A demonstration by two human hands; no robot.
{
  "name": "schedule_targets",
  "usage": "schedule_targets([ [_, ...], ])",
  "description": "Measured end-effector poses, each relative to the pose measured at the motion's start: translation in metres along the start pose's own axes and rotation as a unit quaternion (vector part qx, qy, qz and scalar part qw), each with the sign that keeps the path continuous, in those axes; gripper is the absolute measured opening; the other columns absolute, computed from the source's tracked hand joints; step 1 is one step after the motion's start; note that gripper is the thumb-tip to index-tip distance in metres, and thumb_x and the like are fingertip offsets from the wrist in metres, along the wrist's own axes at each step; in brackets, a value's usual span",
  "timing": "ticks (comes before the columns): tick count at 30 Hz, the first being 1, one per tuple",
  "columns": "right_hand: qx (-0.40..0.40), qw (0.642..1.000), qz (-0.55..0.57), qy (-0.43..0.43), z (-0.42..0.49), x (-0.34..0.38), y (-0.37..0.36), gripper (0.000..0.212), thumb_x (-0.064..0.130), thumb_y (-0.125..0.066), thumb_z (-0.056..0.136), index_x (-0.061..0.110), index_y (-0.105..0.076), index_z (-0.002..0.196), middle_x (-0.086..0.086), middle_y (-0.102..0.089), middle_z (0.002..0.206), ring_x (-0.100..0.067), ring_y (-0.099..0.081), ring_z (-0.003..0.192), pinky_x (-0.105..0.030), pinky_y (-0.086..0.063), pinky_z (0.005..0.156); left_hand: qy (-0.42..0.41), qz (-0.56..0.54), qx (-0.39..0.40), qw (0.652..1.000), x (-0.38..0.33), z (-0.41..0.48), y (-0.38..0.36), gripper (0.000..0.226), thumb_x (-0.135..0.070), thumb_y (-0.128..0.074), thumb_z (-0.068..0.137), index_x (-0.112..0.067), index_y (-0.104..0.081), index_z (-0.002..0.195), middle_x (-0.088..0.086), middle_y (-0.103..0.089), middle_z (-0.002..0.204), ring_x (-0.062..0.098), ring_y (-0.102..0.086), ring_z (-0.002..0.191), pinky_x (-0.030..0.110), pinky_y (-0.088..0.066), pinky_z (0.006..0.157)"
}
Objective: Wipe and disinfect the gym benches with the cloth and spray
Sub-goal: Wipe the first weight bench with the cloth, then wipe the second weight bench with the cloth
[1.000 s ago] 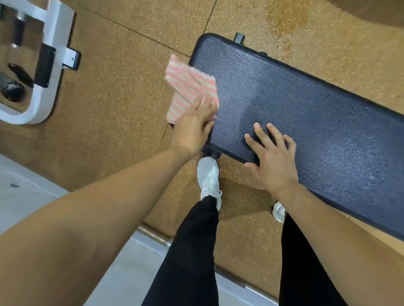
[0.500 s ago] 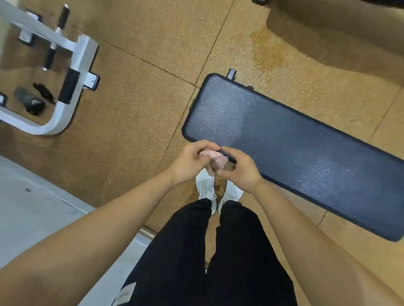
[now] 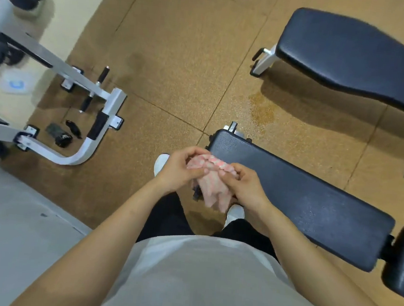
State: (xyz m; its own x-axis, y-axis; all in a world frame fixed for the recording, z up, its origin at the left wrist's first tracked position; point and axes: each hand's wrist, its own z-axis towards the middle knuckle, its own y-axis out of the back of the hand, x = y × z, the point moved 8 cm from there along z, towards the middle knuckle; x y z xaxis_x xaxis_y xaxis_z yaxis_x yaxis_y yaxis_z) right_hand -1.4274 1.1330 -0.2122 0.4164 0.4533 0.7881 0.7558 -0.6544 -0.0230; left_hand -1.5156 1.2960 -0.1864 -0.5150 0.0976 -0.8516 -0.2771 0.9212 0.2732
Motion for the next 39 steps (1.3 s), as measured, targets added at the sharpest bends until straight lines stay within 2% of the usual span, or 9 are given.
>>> schedule_targets([
  [7, -0.140, 0.990, 0.022, 0.013, 0.066, 0.068, -0.012, 0.008, 0.014, -0.065, 0.098, 0.014, -0.072, 0.097, -0.006, -0.076, 0.095, -0.017, -0.071, 0.087, -0.031, -0.057, 0.072, -0.048, 0.176, 0.074, 0.981, 0.005, 0.078, 0.118, 0.021, -0.009, -0.070, 0.094, -0.022, -0.076, 0.110, -0.010, -0.075, 0.094, 0.007, -0.068, 0.087, 0.023, -0.050, 0.078],
  [12, -0.249, 0.964, 0.091, -0.026, 0.115, 0.101, -0.041, 0.011, 0.015, -0.061, 0.100, 0.013, -0.070, 0.095, -0.008, -0.072, 0.095, -0.020, -0.067, 0.088, -0.037, -0.053, 0.075, -0.036, 0.188, 0.154, 0.969, -0.001, 0.141, 0.204, 0.012, -0.016, -0.065, 0.101, -0.018, -0.076, 0.100, 0.000, -0.075, 0.086, 0.020, -0.066, 0.080, 0.034, -0.050, 0.075],
  [17, -0.306, 0.938, 0.148, -0.071, 0.161, 0.131, -0.077, 0.018, 0.012, -0.055, 0.102, 0.013, -0.069, 0.090, -0.004, -0.069, 0.086, -0.022, -0.065, 0.086, -0.037, -0.054, 0.081, -0.018, 0.113, 0.154, 0.981, -0.032, 0.204, 0.250, 0.014, -0.016, -0.065, 0.101, -0.022, -0.073, 0.091, -0.017, -0.073, 0.083, -0.005, -0.063, 0.077, 0.011, -0.046, 0.074],
  [21, -0.352, 0.911, 0.203, -0.074, 0.186, 0.151, -0.064, 0.023, 0.014, -0.058, 0.100, 0.018, -0.074, 0.084, 0.002, -0.071, 0.086, -0.012, -0.062, 0.084, -0.027, -0.048, 0.079, -0.039, 0.131, 0.155, 0.978, -0.054, 0.255, 0.241, 0.020, -0.016, -0.066, 0.101, -0.025, -0.067, 0.083, -0.013, -0.061, 0.071, -0.010, -0.053, 0.061, 0.012, -0.038, 0.061],
  [25, -0.387, 0.891, 0.230, -0.050, 0.205, 0.172, -0.015, 0.016, 0.004, -0.058, 0.097, 0.005, -0.073, 0.090, -0.005, -0.068, 0.085, -0.013, -0.062, 0.079, -0.023, -0.051, 0.074, -0.059, 0.164, 0.180, 0.968, -0.084, 0.320, 0.208, 0.019, -0.023, -0.069, 0.098, -0.027, -0.067, 0.080, -0.015, -0.056, 0.063, -0.002, -0.047, 0.056, 0.030, -0.035, 0.061],
  [30, -0.445, 0.863, 0.231, -0.052, 0.243, 0.178, 0.065, 0.014, 0.000, -0.060, 0.089, 0.009, -0.071, 0.093, -0.007, -0.071, 0.092, -0.017, -0.065, 0.086, -0.037, -0.055, 0.083, -0.083, 0.237, 0.206, 0.946, -0.137, 0.406, 0.156, 0.016, -0.024, -0.064, 0.102, -0.016, -0.073, 0.092, 0.002, -0.072, 0.081, 0.013, -0.060, 0.072, 0.034, -0.045, 0.068],
  [32, -0.453, 0.859, 0.231, -0.055, 0.262, 0.180, 0.096, 0.011, 0.003, -0.062, 0.090, 0.009, -0.071, 0.094, -0.004, -0.069, 0.088, -0.014, -0.063, 0.081, -0.031, -0.052, 0.076, -0.078, 0.257, 0.204, 0.941, -0.153, 0.444, 0.137, 0.018, -0.023, -0.062, 0.103, -0.013, -0.075, 0.098, 0.007, -0.076, 0.091, 0.023, -0.068, 0.082, 0.038, -0.053, 0.076],
  [36, -0.467, 0.849, 0.241, -0.057, 0.296, 0.189, 0.163, 0.011, 0.015, -0.067, 0.096, 0.010, -0.070, 0.087, -0.003, -0.063, 0.075, -0.013, -0.059, 0.067, -0.022, -0.052, 0.061, -0.071, 0.267, 0.200, 0.940, -0.182, 0.516, 0.094, 0.012, -0.020, -0.070, 0.098, -0.027, -0.072, 0.089, 0.005, -0.076, 0.086, 0.026, -0.072, 0.081, 0.044, -0.061, 0.082],
  [39, -0.497, 0.851, 0.170, -0.031, 0.318, 0.200, 0.217, 0.007, 0.010, -0.067, 0.095, 0.008, -0.073, 0.098, -0.001, -0.063, 0.070, -0.016, -0.059, 0.067, -0.030, -0.052, 0.067, -0.079, 0.259, 0.181, 0.946, -0.213, 0.564, 0.061, 0.006, -0.022, -0.075, 0.094, -0.022, -0.072, 0.088, 0.005, -0.075, 0.083, 0.027, -0.070, 0.076, 0.039, -0.059, 0.072],
])
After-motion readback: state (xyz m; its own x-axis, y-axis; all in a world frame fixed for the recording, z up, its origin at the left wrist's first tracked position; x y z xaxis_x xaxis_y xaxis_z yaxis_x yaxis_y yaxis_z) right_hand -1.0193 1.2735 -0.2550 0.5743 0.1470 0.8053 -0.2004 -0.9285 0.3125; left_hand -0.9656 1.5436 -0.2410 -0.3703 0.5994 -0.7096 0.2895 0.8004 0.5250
